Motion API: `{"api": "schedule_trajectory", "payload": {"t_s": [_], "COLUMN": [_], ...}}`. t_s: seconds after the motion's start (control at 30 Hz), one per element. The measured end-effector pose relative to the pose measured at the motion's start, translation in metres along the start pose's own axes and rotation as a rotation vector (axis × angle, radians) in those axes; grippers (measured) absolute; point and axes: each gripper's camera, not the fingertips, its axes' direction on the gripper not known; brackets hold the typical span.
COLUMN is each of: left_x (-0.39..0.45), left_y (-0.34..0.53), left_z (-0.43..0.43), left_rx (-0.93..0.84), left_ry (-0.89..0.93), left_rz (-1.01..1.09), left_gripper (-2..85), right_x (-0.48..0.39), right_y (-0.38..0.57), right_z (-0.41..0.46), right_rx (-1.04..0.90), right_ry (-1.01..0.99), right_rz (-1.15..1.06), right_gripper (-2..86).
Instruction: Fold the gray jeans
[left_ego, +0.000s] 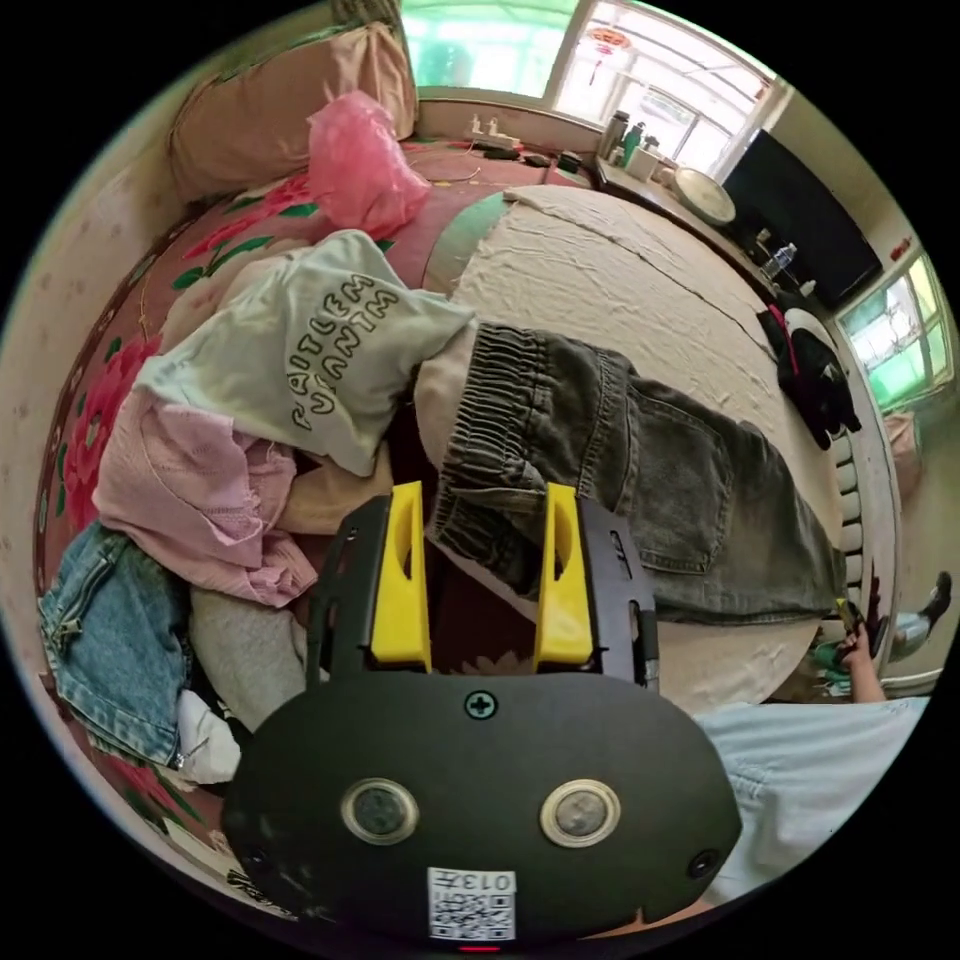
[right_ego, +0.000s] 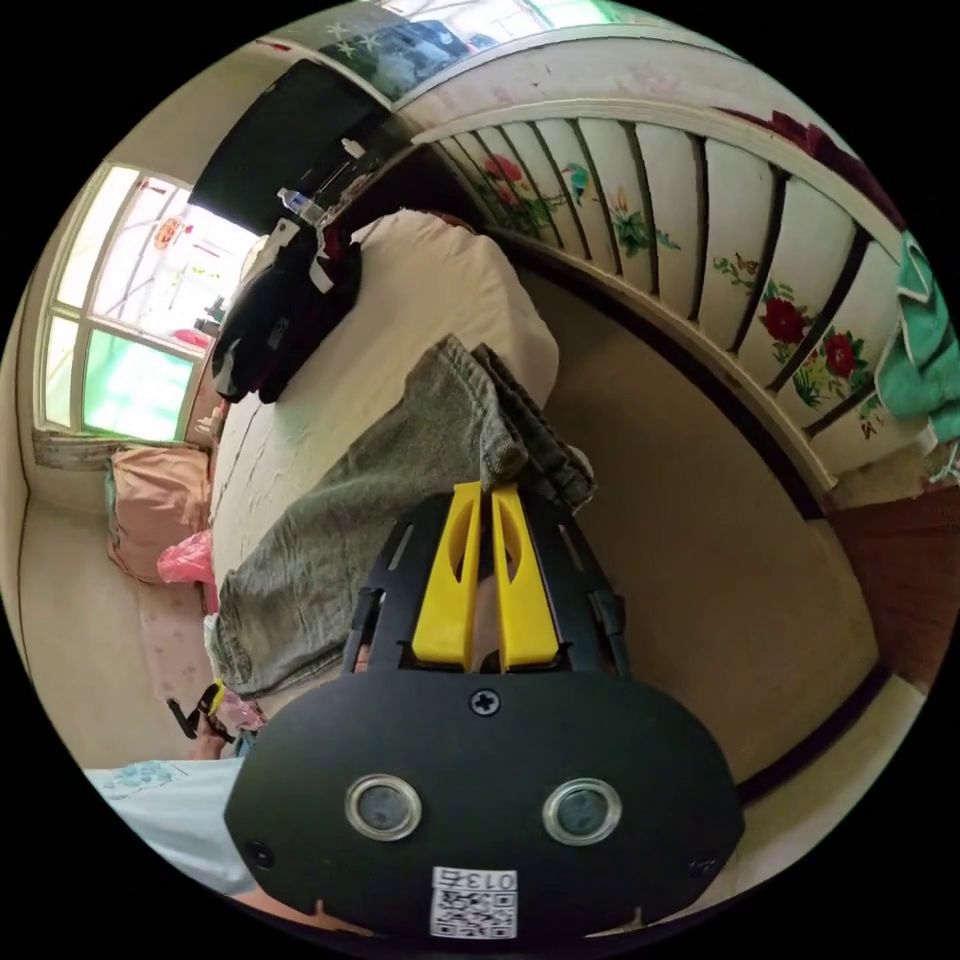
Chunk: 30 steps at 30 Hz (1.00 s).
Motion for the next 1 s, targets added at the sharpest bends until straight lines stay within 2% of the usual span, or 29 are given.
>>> {"api": "schedule_trajectory", "payload": {"t_s": [0.1,0.2,0.3,0.37,0.47,0.63,0.83,0.9,1.0], "left_x": [-0.019,-0.031,-0.036,-0.033,-0.021,-0.014,-0.048,-0.060,-0.081], "left_y": [-0.008,-0.016,-0.031,-0.041,-0.049,-0.038,-0.013,-0.006,0.007], "left_z": [-0.003,-0.011,-0.001,-0.001,-0.016,-0.056,0.007,0.034,0.037], "left_rx": [0.019,0.051,-0.037,-0.069,-0.080,-0.034,-0.144,-0.159,-0.089], "left_ry": [0.060,0.216,0.145,0.042,-0.018,0.013,-0.033,-0.001,0.155], "left_rz": [-0.051,-0.093,-0.101,-0.090,-0.033,0.031,-0.033,-0.065,-0.157], "left_gripper": [17.4,17.2,13.6,7.7,4.3,2.6,3.1,4.0,6.3], "right_x": [-0.011,-0.020,-0.021,-0.024,-0.050,-0.072,-0.046,-0.044,-0.051], "right_y": [-0.003,-0.009,-0.015,-0.018,-0.018,-0.012,-0.004,-0.001,0.006], "right_z": [0.016,0.037,0.058,0.067,0.073,0.051,0.110,0.130,0.133], "right_rx": [-0.037,-0.085,-0.102,-0.108,-0.124,-0.020,-0.117,-0.116,-0.163], "right_ry": [0.037,0.071,0.097,0.118,0.235,0.187,0.228,0.248,0.290], "right_rz": [-0.025,-0.041,0.007,0.023,-0.094,-0.213,-0.139,-0.146,-0.214], "right_gripper": [4.9,5.4,3.2,2.4,1.6,1.5,1.9,2.5,5.8]}}
